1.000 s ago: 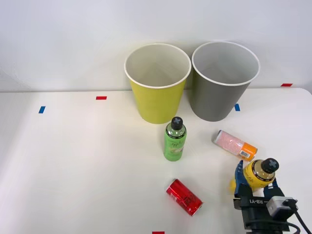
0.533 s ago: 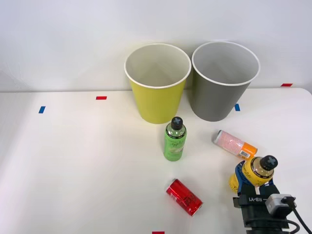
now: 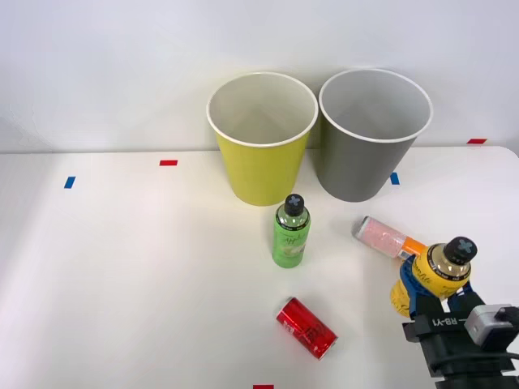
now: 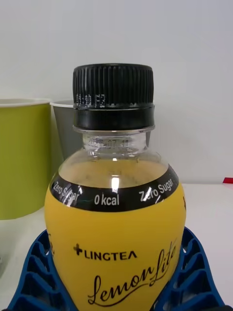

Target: Put cans in the gray bin, plastic bottles in the light green bin

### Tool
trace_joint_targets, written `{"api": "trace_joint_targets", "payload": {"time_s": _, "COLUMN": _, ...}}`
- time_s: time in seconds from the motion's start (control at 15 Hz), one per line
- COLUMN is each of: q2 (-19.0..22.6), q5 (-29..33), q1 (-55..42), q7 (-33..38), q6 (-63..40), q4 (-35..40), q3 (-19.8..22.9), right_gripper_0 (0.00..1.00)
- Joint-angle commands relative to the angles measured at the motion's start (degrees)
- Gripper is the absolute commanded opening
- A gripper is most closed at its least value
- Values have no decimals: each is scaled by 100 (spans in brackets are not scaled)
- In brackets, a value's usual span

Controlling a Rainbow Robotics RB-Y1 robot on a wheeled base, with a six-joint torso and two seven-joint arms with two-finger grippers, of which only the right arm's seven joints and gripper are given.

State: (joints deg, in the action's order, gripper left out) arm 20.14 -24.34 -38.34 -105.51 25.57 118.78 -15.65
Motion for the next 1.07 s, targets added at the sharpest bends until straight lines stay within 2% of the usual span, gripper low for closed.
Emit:
{"api": "trace_joint_targets", "payload": {"time_s": 0.07, "q2": 245, "q5": -89, "q1": -156, "q7": 198, "q6": -738, "q4": 831, "q3": 212, "right_gripper_0": 0}}
{"api": "trace_joint_targets", "payload": {"time_s": 0.2, "q2": 377, "q5": -53, "q1": -33, "q7": 646, "q6": -756, "q4": 1016, "q3": 238, "right_gripper_0": 0}}
{"api": "trace_joint_targets", "payload": {"time_s": 0.6, "q2": 650, "q5": 34, "q1": 767, "q7": 857, "q6": -1011, "q4": 1209, "q3": 370, "right_gripper_0": 0}}
{"api": "trace_joint_targets", "payload": {"time_s": 1.07, "q2": 228, "q5": -168, "q1": 2824, "q7": 1542, "q6": -2610, "q4": 1218, "q3": 546, "right_gripper_0": 0}}
